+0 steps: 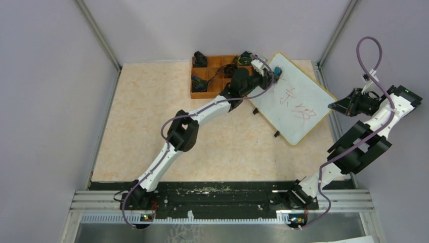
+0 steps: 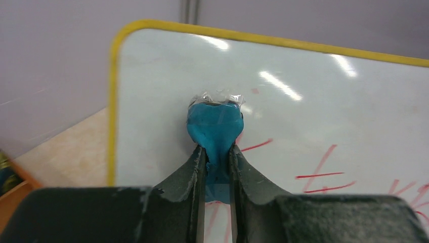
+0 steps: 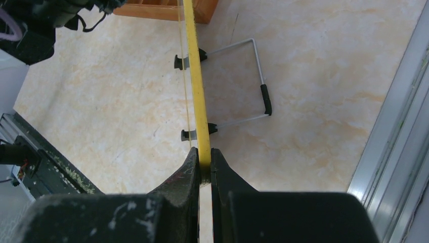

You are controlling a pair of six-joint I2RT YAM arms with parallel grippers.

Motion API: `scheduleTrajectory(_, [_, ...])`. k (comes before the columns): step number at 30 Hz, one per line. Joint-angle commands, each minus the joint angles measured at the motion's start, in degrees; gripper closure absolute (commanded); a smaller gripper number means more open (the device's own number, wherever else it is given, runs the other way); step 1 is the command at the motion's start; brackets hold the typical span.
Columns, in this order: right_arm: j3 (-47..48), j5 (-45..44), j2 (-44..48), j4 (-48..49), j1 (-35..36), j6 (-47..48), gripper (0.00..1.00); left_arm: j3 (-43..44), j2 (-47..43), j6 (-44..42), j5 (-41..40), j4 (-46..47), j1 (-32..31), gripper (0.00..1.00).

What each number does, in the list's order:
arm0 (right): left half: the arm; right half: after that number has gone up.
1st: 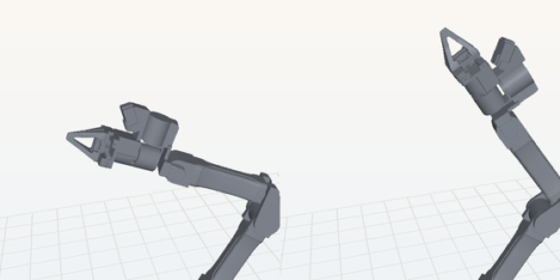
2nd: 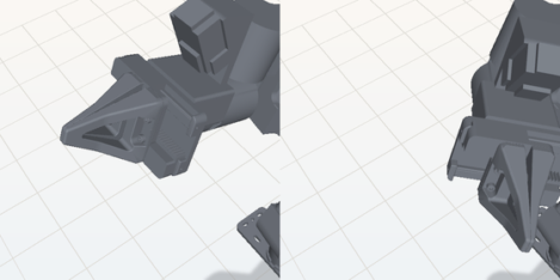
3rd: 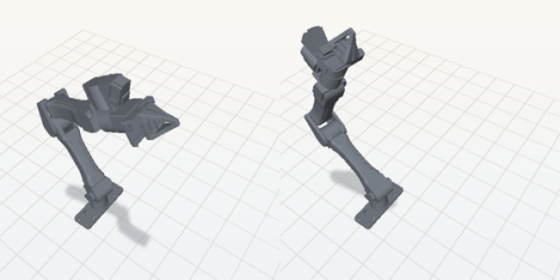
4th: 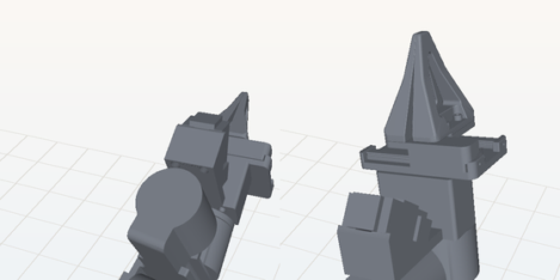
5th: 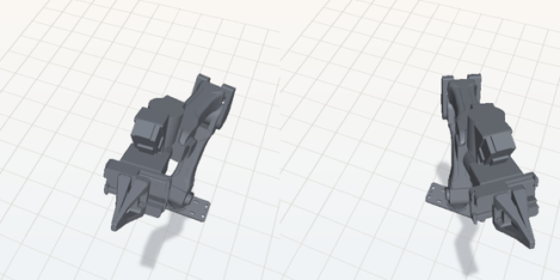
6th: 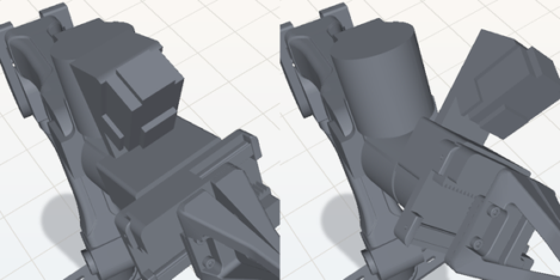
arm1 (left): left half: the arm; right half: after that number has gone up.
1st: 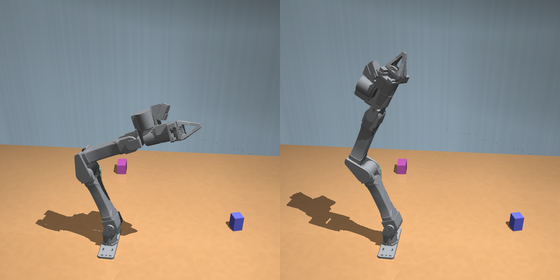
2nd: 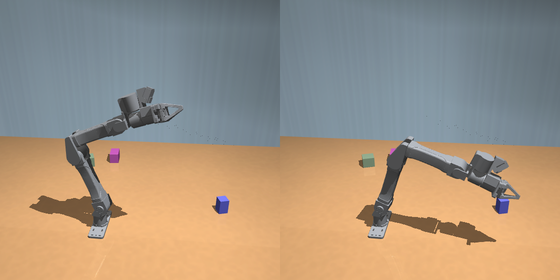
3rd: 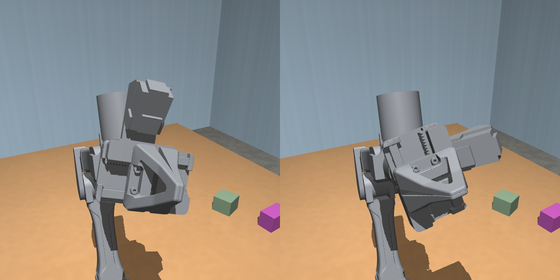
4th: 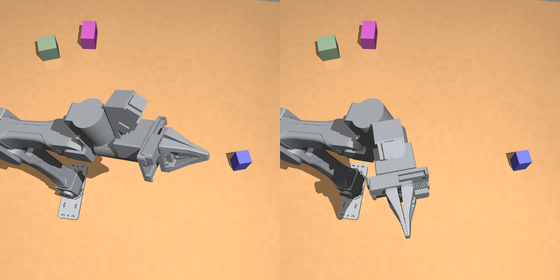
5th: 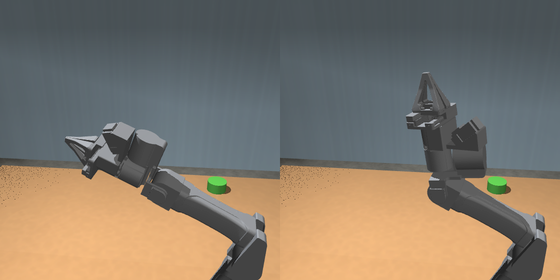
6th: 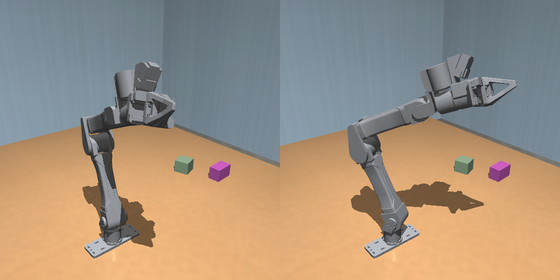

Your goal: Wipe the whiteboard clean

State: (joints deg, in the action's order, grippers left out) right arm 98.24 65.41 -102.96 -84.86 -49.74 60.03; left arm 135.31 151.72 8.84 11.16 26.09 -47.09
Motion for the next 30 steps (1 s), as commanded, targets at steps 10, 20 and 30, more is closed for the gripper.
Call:
scheduleTrajectory(10, [-2.0,-4.7,1.4,-0.8,-1.7,4.4,1.0,0.1,0.4,-3.8,-2.3,-4.3,2.4,0.98])
scheduleTrajectory(20, [-2.9,-5.7,3.2,-0.9,-1.7,5.1,1.0,0.3,0.2,-5.7,-2.8,-4.0,-1.9,0.98])
scheduleTrajectory(30, [-3.8,-5.9,3.7,-0.8,-1.7,5.9,1.0,0.0,-0.6,-9.2,-3.0,-3.5,-4.9,0.98])
